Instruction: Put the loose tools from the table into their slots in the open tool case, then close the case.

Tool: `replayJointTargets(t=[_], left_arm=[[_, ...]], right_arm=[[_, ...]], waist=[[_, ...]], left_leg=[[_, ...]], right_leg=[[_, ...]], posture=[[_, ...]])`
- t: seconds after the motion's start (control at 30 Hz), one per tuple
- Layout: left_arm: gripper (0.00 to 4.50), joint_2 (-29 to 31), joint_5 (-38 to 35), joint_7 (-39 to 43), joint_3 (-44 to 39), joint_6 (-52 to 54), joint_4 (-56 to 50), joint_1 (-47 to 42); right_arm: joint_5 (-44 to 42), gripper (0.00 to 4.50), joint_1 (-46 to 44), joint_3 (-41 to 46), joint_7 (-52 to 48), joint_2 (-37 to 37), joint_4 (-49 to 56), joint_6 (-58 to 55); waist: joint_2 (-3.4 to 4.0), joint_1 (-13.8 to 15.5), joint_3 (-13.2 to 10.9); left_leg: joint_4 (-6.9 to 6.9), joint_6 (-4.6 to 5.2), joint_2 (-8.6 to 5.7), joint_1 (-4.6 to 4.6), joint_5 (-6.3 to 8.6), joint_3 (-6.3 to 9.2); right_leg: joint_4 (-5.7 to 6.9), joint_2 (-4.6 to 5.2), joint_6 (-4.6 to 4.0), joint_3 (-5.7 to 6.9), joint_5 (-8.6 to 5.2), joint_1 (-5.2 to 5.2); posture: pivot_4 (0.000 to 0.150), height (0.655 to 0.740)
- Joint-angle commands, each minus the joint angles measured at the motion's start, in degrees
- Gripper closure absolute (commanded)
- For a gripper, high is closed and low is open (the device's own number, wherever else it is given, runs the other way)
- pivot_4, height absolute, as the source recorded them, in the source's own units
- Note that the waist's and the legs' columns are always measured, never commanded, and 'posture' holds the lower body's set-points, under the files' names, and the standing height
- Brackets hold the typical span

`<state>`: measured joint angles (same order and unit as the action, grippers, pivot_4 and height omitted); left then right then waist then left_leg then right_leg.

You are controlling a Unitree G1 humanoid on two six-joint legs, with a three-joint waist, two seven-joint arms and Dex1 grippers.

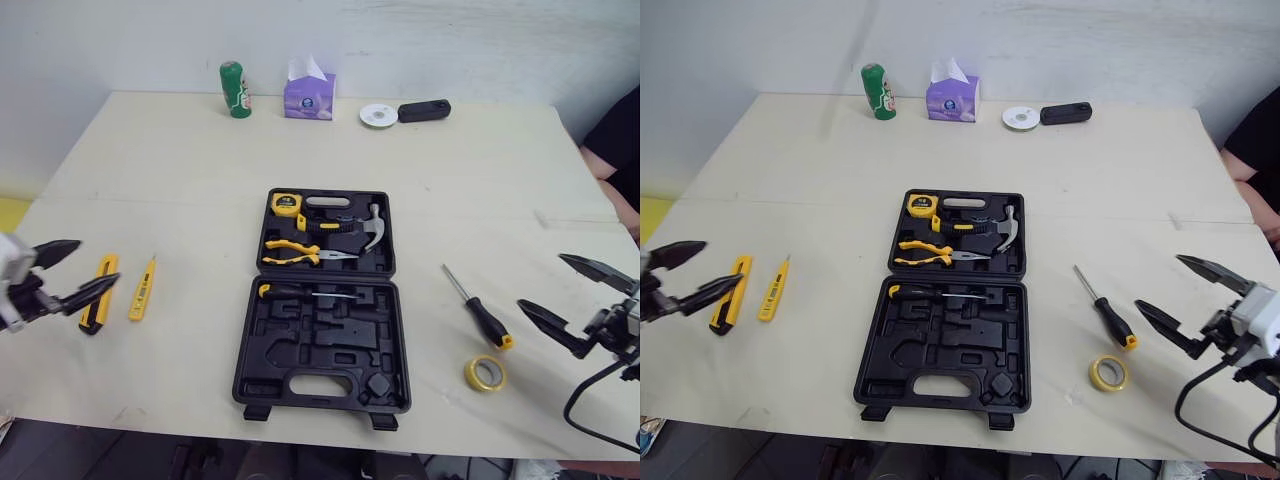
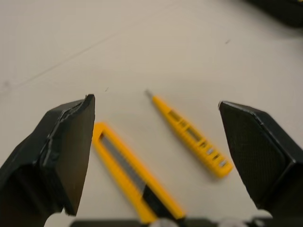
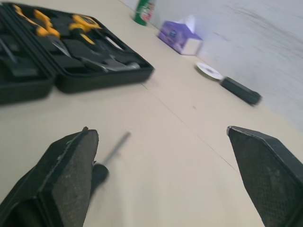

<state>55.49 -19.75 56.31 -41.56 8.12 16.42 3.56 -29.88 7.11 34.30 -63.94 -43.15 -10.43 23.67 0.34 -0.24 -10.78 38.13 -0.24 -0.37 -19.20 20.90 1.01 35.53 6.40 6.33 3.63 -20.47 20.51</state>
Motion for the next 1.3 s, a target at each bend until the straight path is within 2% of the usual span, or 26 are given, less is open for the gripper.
replayJointTargets(t=[0.03,0.2,0.33,0.57,0.8,0.9,1.03,1.17,1.3], left_arm=[[0.06,2.5,0.8,-4.0,-8.3,-6.0,13.3,1.9],[0.06,4.0,0.5,-5.0,-10.8,-9.3,24.4,5.1],[0.06,3.8,-0.9,-12.9,-14.4,-13.3,31.4,4.5],[0.06,4.0,-3.4,-11.3,-13.3,-12.9,37.4,3.6],[0.06,2.9,-3.4,-8.7,-8.4,-15.9,37.0,-1.2],[0.06,2.1,-4.1,-6.1,-5.9,-16.0,34.9,-3.9],[0.06,0.6,-6.0,-2.2,-2.2,-13.4,26.8,-7.4],[0.06,-1.8,-9.2,2.4,2.7,-7.2,13.2,-8.6],[0.06,-4.7,-11.7,2.3,8.9,-1.5,-2.0,-10.4]], right_arm=[[0.5,0.0,1.7,7.5,2.0,-1.0,-8.3,5.1],[0.6,0.0,5.4,12.4,3.4,-1.0,-16.8,8.6],[1.2,0.0,9.7,14.9,6.7,0.4,-20.7,9.9],[0.3,0.0,14.9,18.3,16.3,5.3,-18.1,9.3],[0.6,0.0,14.6,14.6,18.8,6.9,-10.4,6.5],[0.2,0.0,13.8,13.2,20.2,7.4,-5.4,4.2],[-1.4,0.0,13.1,10.1,21.3,8.1,3.9,-0.7],[-2.6,0.0,13.9,6.7,23.0,8.8,14.7,-7.0],[-4.5,0.0,14.8,4.4,22.1,9.2,22.2,-11.3]], waist=[[-0.08,-0.2,-0.1],[-0.23,-0.1,-0.2],[-0.24,0.1,-0.2],[-0.15,-0.1,-0.1],[-0.1,-0.5,-0.1],[-0.08,-0.6,-0.1],[-0.07,-0.6,-0.1],[-0.07,-0.5,-0.1],[-0.06,0.1,-0.1]], left_leg=[[-0.08,0.0,0.01,0.0,0.0,-0.04],[-0.14,0.01,0.02,0.02,0.01,-0.09],[-0.15,0.02,0.04,0.04,0.03,-0.05],[-0.19,-0.05,0.04,0.1,0.08,-0.06],[-0.2,-0.06,0.05,0.13,0.08,-0.08],[-0.2,-0.06,0.05,0.12,0.07,-0.08],[-0.2,-0.05,0.04,0.07,0.07,-0.09],[-0.13,-0.05,0.03,0.05,0.05,-0.08],[-0.09,-0.01,0.02,0.01,0.01,-0.08]], right_leg=[[-0.01,-0.01,0.0,-0.02,0.0,0.04],[0.02,0.05,-0.03,-0.04,-0.02,0.07],[0.02,0.09,-0.04,-0.04,-0.02,0.07],[0.09,0.12,-0.11,-0.09,0.0,0.07],[0.12,0.12,-0.13,-0.13,0.01,0.07],[0.14,0.12,-0.13,-0.12,0.01,0.08],[0.14,0.12,-0.13,-0.09,0.01,0.11],[0.23,0.11,-0.12,-0.08,0.01,0.11],[0.32,0.08,-0.1,-0.07,0.02,0.1]], posture=[[0.15,0.74],[0.15,0.74],[0.15,0.74],[0.15,0.74],[0.15,0.74],[0.15,0.74],[0.15,0.74],[0.15,0.74],[0.15,0.74]])
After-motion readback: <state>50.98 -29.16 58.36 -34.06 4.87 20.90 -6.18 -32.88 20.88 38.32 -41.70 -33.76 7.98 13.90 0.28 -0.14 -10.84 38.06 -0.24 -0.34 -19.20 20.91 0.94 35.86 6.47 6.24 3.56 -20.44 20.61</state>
